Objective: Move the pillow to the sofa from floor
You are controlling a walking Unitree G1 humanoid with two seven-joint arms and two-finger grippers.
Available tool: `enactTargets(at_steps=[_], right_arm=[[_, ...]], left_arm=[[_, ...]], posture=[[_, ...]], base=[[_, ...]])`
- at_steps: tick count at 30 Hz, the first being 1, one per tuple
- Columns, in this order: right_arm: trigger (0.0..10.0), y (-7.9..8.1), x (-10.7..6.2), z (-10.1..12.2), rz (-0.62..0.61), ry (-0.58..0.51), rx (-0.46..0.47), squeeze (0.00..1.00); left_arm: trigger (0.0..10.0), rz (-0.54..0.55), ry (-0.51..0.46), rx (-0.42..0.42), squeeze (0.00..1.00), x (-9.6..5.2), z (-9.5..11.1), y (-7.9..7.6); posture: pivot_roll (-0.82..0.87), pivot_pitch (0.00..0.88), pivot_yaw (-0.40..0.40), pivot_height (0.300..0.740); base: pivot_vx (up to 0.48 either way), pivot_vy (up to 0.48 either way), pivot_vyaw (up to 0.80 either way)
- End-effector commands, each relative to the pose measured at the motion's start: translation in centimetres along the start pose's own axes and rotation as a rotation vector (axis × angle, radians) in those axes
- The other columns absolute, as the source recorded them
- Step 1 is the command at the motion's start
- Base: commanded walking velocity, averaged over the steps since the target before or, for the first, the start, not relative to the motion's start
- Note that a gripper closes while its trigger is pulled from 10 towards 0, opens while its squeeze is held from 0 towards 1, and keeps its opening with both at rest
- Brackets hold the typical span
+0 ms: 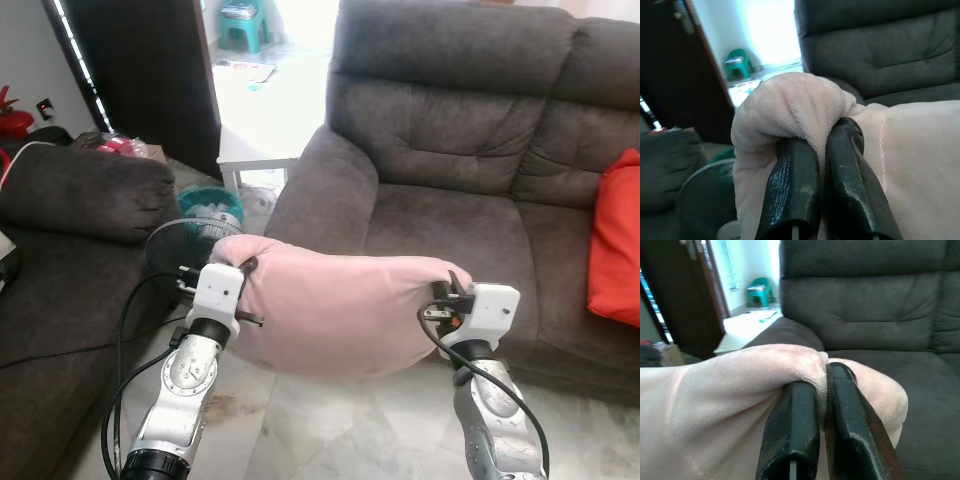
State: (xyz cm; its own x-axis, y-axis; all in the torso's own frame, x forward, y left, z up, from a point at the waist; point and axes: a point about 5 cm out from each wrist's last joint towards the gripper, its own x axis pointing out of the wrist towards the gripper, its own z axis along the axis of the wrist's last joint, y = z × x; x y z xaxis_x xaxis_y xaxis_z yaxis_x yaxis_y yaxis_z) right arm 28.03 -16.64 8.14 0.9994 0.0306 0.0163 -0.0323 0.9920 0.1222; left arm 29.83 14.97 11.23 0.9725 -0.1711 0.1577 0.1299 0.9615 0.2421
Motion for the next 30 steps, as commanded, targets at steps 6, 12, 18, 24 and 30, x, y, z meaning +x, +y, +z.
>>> enactTargets(at_steps=[6, 12, 18, 24, 30], right_arm=[[10.0, -0.39, 0.03, 1.65, -0.027, -0.083, 0.000, 0.00], [10.0, -0.46, -0.04, 1.57, -0.026, -0.078, -0.003, 0.00], [10.0, -0.40, 0.05, 1.54, -0.023, -0.076, -0.003, 0.00], [10.0, -0.43, 0.04, 1.50, -0.019, -0.074, -0.006, 0.00], [10.0, -0.31, 0.09, 1.39, -0.009, -0.068, -0.009, 0.00]], left_arm=[[10.0, 0.003, -0.053, 0.007, 0.00, 0.39, 1.24, 0.13], [10.0, 0.001, -0.050, 0.004, 0.00, 0.27, 1.16, -0.03], [10.0, 0.001, -0.048, 0.007, 0.00, 0.18, 1.08, -0.05], [10.0, 0.002, -0.046, 0.003, 0.00, 0.04, 0.99, -0.12], [10.0, 0.001, -0.038, -0.008, 0.00, -0.08, 0.78, -0.14]], posture=[[0.07, 0.000, -0.037, 0.740], [0.07, 0.000, -0.039, 0.740], [0.07, 0.000, -0.043, 0.740], [0.07, 0.000, -0.043, 0.740], [0.08, 0.000, -0.051, 0.740]], base=[[0.000, -0.265, 0.00], [0.000, -0.279, 0.00], [0.000, -0.341, 0.00], [0.000, -0.391, 0.00], [0.000, -0.114, 0.00]])
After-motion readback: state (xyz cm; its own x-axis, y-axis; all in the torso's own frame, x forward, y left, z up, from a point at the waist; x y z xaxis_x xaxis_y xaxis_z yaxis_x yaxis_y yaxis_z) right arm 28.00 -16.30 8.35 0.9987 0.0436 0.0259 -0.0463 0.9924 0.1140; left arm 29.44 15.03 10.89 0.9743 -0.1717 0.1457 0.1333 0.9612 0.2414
